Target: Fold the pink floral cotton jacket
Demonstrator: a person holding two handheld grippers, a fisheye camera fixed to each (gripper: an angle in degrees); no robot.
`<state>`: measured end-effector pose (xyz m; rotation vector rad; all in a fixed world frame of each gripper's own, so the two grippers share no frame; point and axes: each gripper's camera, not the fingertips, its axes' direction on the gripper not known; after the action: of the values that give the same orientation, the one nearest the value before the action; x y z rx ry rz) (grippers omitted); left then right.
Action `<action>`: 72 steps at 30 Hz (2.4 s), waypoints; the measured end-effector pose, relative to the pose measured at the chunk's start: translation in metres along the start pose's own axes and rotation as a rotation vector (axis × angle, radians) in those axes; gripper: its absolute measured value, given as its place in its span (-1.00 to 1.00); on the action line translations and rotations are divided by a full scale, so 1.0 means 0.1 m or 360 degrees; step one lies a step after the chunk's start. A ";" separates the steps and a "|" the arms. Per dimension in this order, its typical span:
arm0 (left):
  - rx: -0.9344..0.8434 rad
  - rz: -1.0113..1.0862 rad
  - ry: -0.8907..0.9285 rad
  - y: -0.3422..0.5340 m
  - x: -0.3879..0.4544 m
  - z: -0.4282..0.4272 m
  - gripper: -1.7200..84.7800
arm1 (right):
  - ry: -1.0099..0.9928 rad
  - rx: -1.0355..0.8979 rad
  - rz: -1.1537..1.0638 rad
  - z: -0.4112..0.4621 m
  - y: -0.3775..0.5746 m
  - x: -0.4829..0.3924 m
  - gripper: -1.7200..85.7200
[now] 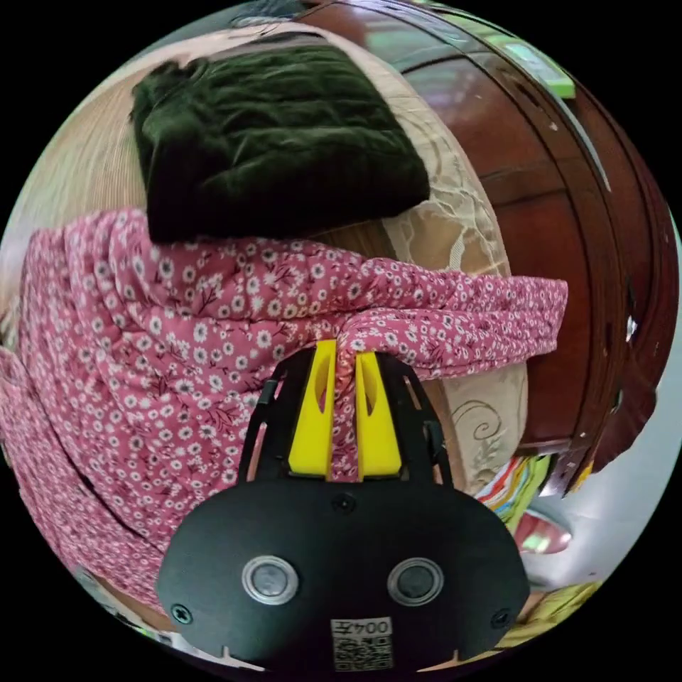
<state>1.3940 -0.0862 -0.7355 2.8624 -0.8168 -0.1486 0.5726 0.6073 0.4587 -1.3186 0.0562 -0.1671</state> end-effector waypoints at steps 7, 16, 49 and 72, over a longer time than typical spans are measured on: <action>-0.0083 0.0239 0.0066 0.36 -0.28 -0.27 -0.82 | 0.0094 0.0009 -0.0024 0.00 -0.02 -0.16 -0.83; 0.0089 0.0129 0.0357 0.73 -0.75 -0.59 -0.71 | 0.0110 0.0030 0.0036 -0.02 -0.06 -0.29 -0.81; -0.0019 -0.0024 -0.0229 5.90 -2.23 -1.17 -0.96 | 0.0180 -0.0126 0.0118 -0.07 -0.40 -0.75 -0.79; -0.0009 -0.0685 -0.0164 8.54 -3.83 -1.68 -0.96 | 0.0261 -0.0133 0.0215 0.02 -0.29 -0.92 -0.79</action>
<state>0.6538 -0.5773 -0.3964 3.0013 -0.2005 -0.3502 0.4798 0.6164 0.4820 -1.3771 0.2929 -0.1589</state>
